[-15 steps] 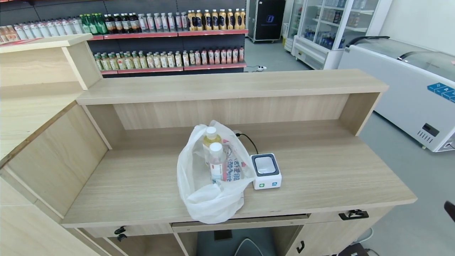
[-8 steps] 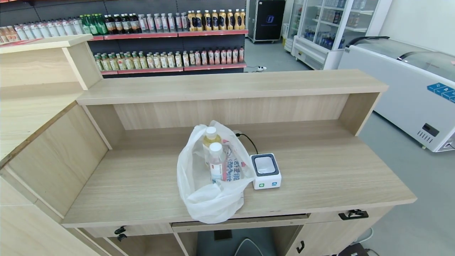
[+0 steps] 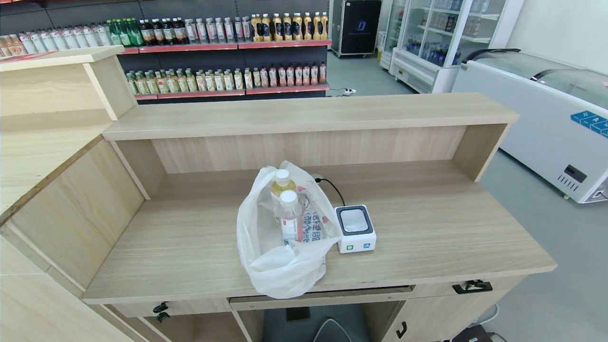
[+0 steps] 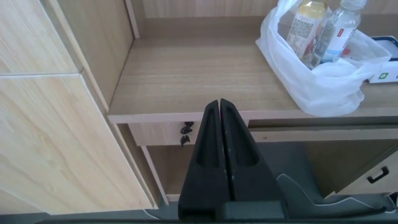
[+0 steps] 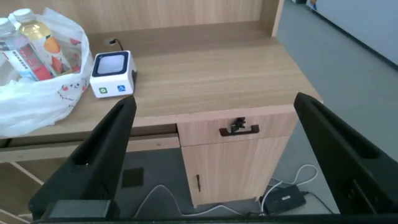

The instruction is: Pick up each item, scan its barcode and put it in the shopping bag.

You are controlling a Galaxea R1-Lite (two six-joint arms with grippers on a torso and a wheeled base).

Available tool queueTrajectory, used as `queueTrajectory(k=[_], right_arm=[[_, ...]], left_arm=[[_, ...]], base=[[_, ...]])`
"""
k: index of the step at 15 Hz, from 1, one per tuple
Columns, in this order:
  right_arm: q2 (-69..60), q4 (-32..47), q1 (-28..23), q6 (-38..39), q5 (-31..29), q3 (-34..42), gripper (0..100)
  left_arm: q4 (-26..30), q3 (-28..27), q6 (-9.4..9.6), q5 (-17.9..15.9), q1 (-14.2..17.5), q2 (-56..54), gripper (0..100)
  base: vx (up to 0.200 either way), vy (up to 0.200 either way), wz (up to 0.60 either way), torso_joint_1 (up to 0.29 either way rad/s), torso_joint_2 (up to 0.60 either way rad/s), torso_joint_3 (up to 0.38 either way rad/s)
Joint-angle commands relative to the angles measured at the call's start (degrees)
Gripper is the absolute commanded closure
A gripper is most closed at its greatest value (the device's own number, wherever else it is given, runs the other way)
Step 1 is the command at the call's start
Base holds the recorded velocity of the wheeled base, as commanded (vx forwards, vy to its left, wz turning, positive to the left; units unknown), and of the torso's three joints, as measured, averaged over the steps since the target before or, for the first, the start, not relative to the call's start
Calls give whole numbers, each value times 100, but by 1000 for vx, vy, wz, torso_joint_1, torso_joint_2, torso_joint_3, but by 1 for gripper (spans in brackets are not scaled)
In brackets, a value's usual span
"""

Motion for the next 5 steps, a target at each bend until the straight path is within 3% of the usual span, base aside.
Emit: queueTrajectory(k=[1,5], right_arm=[[10,-4,2,-1,1,0,0],[19,-4,2,-1,-8,0,0]], left_arm=[[0,0,4,2,2,-2,100],[0,0,4,2,2,-2,100]], base=[[0,0,0,0,0,0],[0,0,0,0,0,0]])
